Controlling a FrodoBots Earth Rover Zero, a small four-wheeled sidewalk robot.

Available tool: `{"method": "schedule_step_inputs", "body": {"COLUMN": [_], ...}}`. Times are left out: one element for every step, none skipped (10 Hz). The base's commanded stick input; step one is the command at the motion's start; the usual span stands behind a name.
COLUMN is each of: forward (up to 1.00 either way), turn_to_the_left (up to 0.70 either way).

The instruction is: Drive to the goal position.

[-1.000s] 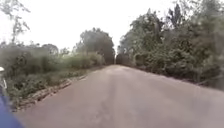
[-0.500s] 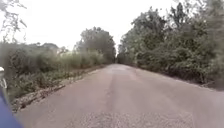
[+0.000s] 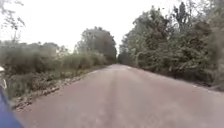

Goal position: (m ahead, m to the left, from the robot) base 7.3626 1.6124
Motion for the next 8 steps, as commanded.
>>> {"method": "schedule_step_inputs", "body": {"forward": [0.7, 0.7, 0.7, 0.7, 0.7, 0.7, 0.7, 0.7], "turn_to_the_left": [0.0, 0.0, 0.0, 0.0, 0.0, 0.0, 0.0, 0.0]}}
